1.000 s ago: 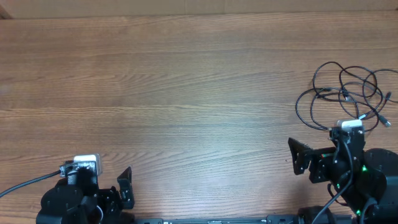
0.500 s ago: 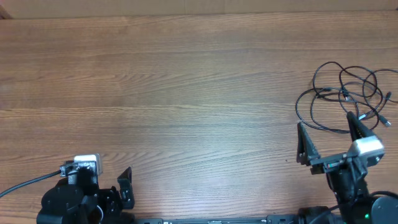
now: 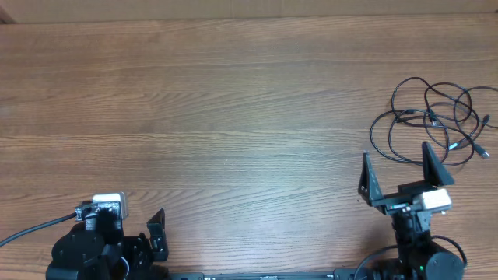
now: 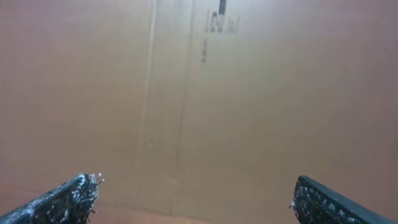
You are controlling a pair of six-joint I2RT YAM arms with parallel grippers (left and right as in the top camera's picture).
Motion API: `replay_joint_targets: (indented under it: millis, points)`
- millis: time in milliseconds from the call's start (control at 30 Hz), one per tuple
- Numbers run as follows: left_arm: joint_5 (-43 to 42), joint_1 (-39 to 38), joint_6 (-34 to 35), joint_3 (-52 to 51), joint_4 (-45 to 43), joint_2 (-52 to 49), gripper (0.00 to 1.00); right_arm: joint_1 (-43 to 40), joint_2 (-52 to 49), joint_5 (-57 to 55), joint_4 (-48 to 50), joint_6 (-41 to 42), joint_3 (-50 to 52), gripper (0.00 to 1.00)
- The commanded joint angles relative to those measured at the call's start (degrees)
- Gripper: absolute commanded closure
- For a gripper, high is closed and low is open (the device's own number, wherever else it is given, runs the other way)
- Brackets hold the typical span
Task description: Untangle cables
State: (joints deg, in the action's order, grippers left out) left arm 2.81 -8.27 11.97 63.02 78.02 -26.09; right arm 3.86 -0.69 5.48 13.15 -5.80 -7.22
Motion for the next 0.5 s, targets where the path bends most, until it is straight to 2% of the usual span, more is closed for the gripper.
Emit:
replay_joint_targets:
  millis: [0,200,467]
  points:
    - [0.57,-0.02,-0.17,-0.04,-0.28,0.28,0.01,0.31,0.52,-3.06,0.72,-0.28,2.10,0.00]
    - [0.57,-0.02,-0.15,-0.04,-0.28,0.28,0.00,0.31,0.52,-4.55,0.55,-0.26,6.82,0.00]
    - [0.57,-0.02,-0.15,-0.04,-0.28,0.28,0.01,0.33,0.52,-2.67,-14.58,0.00,6.78,0.00]
